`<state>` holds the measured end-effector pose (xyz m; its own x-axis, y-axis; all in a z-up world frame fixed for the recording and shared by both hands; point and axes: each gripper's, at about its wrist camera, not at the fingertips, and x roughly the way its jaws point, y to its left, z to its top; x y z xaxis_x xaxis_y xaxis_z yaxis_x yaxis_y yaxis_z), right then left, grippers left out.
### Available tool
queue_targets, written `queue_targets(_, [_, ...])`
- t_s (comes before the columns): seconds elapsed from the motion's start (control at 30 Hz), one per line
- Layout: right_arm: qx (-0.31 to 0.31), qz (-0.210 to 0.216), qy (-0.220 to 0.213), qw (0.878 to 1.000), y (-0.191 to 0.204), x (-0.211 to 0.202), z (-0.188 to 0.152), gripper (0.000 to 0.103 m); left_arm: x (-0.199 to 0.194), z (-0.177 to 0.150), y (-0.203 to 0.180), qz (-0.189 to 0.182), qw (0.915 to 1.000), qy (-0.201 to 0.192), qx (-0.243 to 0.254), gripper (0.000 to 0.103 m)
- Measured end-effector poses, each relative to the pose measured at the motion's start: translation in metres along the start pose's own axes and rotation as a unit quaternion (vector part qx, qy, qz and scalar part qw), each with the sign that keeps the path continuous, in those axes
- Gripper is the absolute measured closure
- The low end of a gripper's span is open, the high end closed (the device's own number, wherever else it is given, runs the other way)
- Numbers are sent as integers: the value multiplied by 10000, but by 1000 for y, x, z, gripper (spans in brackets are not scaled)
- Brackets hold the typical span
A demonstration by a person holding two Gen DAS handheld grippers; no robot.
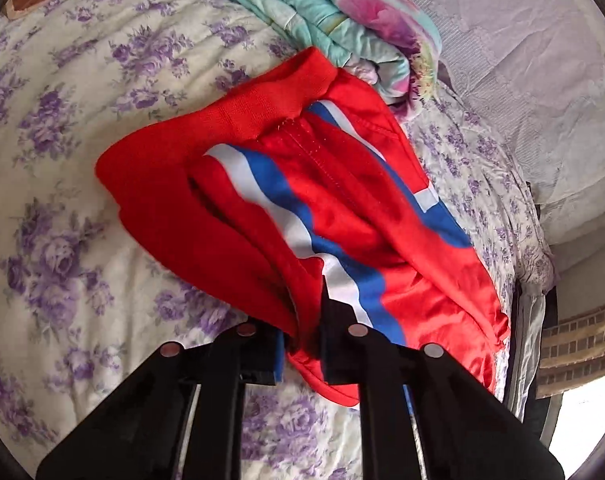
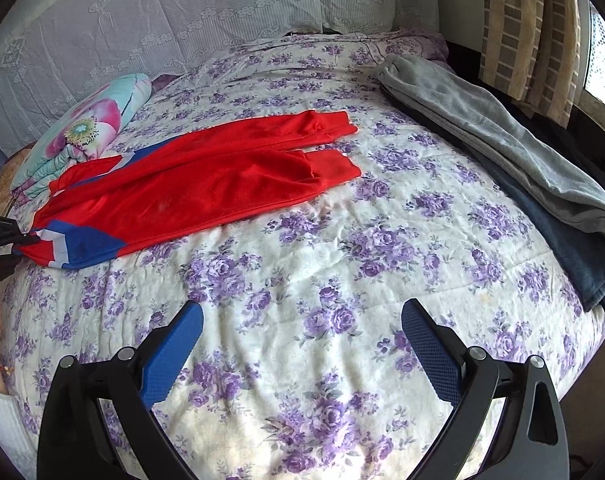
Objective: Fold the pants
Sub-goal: 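Grasp the striped waistband with the left tool while the right tool grasps a red cuff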
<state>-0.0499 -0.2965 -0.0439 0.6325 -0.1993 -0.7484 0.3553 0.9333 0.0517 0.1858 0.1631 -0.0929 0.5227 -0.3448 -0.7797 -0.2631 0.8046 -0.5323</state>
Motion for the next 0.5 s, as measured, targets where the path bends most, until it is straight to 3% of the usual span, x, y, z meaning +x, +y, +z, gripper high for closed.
queue_targets(0.07, [28,45,59,10000,-8,11,14,3,-9,-8,-1,50,9997,-194,171,92])
queue_targets(0.13, [19,277,182,9995,-11,33,32,3,-3,-14,-3,331,9983,-242,407,92])
queue_targets(0.27, [333,672,773,9942,-16,93,56,3,13,-23,1,615,9953,-345,666,90])
queue_targets(0.5, [1459,1338,1045,9746,-33,176,87,7,14,-18,8,373,9970,-231,630,90])
